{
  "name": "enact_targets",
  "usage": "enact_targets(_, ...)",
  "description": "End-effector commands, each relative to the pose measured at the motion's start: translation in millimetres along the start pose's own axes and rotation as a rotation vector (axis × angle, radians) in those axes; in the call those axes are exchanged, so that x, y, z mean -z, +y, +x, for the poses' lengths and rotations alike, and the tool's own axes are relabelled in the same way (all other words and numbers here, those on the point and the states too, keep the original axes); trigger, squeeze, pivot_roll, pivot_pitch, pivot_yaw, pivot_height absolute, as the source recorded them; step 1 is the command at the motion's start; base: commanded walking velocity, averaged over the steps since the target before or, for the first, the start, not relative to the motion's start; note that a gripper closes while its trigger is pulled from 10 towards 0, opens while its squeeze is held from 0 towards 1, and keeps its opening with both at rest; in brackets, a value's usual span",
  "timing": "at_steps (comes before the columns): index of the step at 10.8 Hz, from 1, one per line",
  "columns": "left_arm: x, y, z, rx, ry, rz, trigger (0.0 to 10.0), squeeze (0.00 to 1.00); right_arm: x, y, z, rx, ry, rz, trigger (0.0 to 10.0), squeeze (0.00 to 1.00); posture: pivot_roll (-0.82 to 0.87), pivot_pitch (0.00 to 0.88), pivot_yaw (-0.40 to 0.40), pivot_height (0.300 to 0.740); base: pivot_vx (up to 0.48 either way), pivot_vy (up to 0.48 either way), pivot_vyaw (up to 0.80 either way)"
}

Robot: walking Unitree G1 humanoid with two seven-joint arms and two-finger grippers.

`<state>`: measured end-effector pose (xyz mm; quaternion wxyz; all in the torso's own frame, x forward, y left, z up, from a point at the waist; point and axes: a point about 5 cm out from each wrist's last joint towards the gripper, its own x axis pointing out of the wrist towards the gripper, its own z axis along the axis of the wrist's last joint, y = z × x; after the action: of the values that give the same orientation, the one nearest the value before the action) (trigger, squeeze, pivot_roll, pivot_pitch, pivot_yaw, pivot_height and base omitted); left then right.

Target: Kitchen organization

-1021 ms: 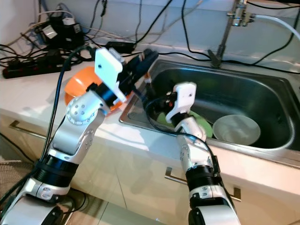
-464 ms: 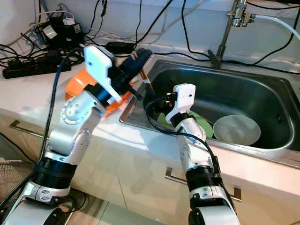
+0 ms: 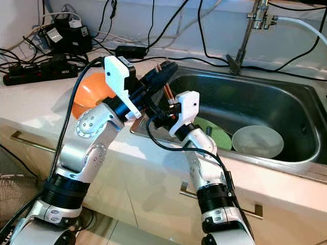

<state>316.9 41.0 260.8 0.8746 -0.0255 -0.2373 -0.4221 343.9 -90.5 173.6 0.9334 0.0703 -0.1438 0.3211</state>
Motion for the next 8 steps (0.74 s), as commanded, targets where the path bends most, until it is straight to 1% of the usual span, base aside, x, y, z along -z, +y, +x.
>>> enact_targets(1,-3.8,2.6,0.7,-0.001,-0.004,0.010,10.0,0.00,-3.7,-0.3,1.6,0.003,-0.006,0.004,10.0,0.00,0.18,0.000,0.046,0.740,0.000,0.000,0.00)
enact_targets(3,-3.7,5.6,-1.3,-0.016,0.002,0.023,10.0,0.00,-3.9,-6.3,-0.1,0.031,0.006,-0.012,10.0,0.00,0.18,0.000,0.044,0.740,0.000,0.000,0.00)
enact_targets(4,-3.3,6.3,-2.4,-0.017,0.009,0.024,10.0,0.00,-2.8,-8.2,-0.5,0.044,0.015,-0.020,0.0,0.00,0.18,0.000,0.044,0.740,0.000,0.000,0.00)
enact_targets(6,-2.4,6.0,-3.6,-0.017,0.016,0.032,10.0,0.00,-1.0,-8.7,-1.0,0.051,0.025,-0.035,0.0,0.00,0.18,0.000,0.044,0.740,0.000,0.000,0.00)
enact_targets(8,-1.2,5.3,-4.1,-0.011,0.020,0.022,10.0,0.00,-1.7,-9.6,-0.1,0.057,0.023,-0.035,0.0,0.00,0.18,0.000,0.044,0.740,0.000,0.000,0.00)
